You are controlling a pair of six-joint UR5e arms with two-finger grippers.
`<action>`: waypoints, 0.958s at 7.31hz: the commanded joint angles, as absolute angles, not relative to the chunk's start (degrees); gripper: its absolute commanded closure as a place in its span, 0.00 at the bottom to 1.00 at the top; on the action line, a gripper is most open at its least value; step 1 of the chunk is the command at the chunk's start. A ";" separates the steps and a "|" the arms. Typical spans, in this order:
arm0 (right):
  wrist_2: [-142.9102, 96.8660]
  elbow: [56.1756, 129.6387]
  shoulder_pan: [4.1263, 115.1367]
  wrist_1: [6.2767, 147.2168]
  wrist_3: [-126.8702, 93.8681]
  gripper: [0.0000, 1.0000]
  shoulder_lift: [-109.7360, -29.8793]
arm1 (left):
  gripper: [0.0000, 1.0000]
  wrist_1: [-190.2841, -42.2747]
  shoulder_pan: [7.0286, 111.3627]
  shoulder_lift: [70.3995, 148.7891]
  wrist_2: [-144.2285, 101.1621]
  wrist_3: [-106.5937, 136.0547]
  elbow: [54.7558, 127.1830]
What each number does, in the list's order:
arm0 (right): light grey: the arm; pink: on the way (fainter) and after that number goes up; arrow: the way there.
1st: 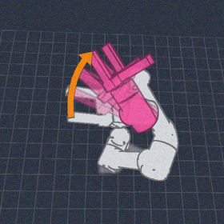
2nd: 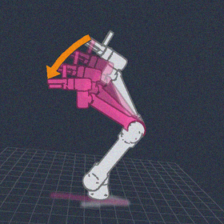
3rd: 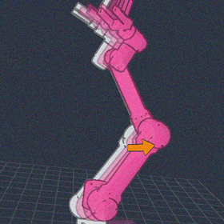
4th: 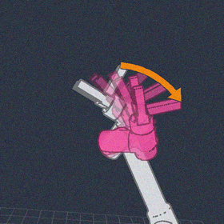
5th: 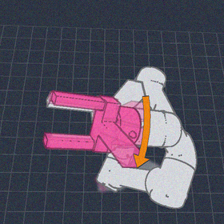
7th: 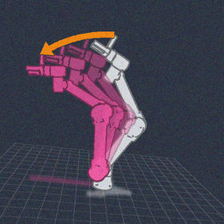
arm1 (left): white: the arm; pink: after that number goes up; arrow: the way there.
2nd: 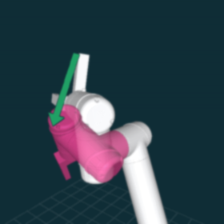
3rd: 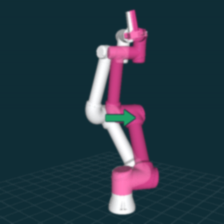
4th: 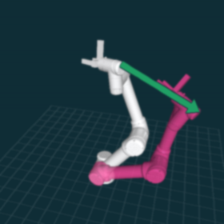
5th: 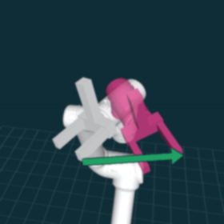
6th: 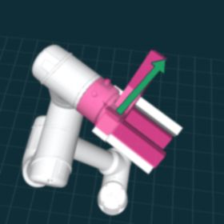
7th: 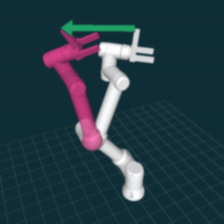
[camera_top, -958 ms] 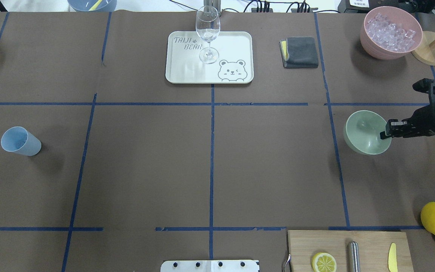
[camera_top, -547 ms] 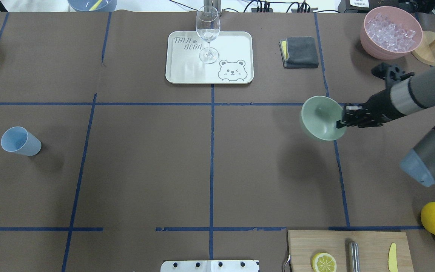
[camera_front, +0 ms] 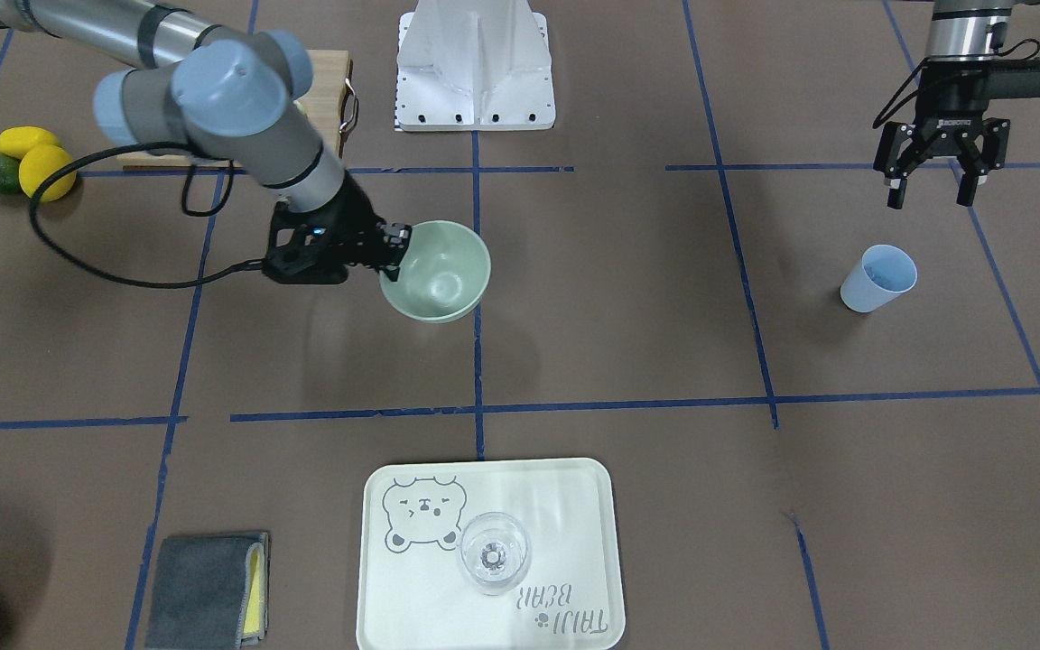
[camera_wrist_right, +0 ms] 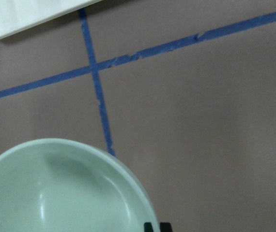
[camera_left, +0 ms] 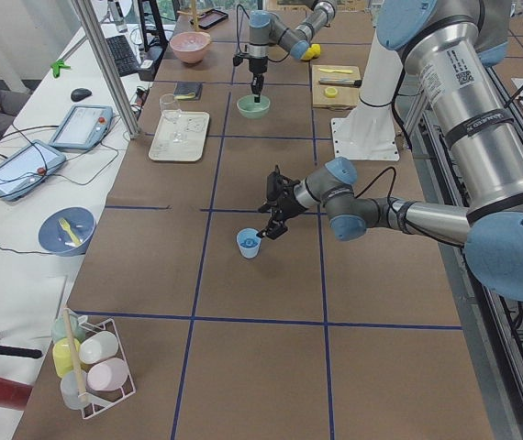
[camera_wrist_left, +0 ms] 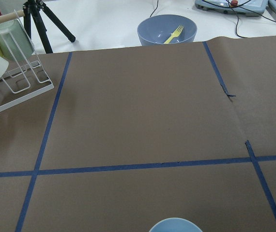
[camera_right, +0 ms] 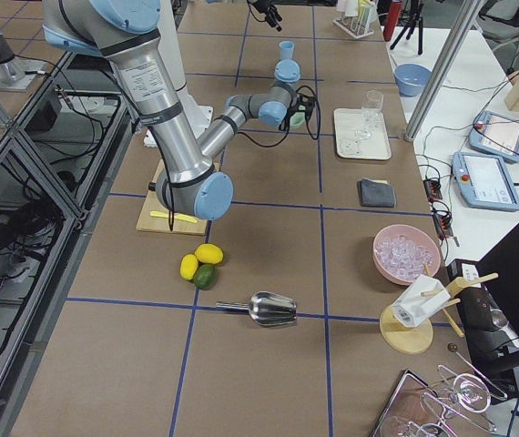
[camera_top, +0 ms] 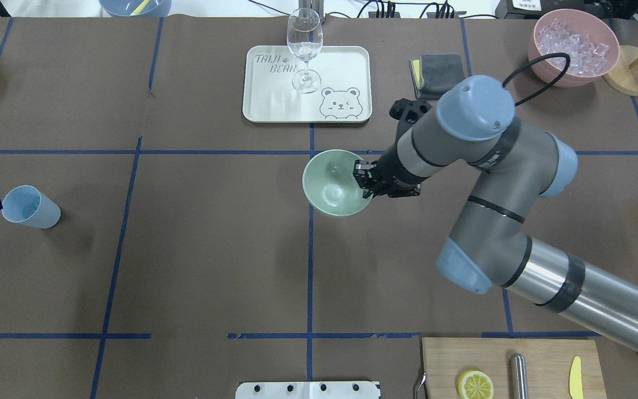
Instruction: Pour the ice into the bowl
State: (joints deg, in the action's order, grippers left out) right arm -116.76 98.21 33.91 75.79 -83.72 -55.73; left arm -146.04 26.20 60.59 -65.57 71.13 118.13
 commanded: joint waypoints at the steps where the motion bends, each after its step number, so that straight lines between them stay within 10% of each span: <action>1: -112.51 91.99 29.28 78.13 -85.69 1.00 -46.63 | 0.00 -145.90 17.95 61.17 -56.72 78.82 114.98; 4: -108.56 70.72 26.38 77.26 -86.75 1.00 -31.15 | 0.00 -145.72 17.32 65.30 -54.49 78.84 110.57; 7: -107.14 66.71 24.70 77.26 -86.75 1.00 -29.00 | 0.00 -145.81 17.05 67.49 -52.22 79.01 107.33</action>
State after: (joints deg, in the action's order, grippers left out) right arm -107.45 67.86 25.13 77.28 -86.71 -29.63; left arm -145.78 17.18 66.19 -53.30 78.93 109.03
